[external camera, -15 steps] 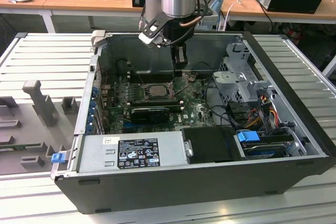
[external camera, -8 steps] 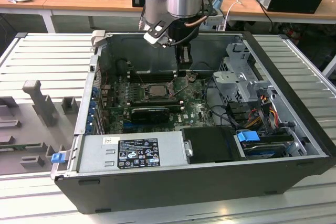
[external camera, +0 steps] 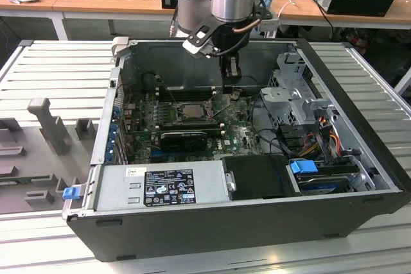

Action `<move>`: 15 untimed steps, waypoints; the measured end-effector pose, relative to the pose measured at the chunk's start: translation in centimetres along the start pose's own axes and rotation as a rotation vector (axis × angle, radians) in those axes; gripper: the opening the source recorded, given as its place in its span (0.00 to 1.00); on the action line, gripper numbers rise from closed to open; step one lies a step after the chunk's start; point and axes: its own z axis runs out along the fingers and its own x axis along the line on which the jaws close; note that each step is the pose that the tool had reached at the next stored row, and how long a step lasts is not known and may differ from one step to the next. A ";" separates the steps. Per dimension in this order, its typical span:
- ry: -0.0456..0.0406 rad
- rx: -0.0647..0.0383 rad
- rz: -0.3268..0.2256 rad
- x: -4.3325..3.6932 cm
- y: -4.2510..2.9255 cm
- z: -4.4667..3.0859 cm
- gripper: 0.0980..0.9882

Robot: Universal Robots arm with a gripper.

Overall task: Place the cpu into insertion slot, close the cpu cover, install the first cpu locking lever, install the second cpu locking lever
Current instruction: 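Close the cpu cover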

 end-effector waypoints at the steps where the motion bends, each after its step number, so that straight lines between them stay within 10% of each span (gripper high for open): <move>1: 0.0000 0.000 0.000 0.00 0.25 0.02 0.01; 15: -0.0002 0.002 0.000 0.05 2.95 1.57 0.01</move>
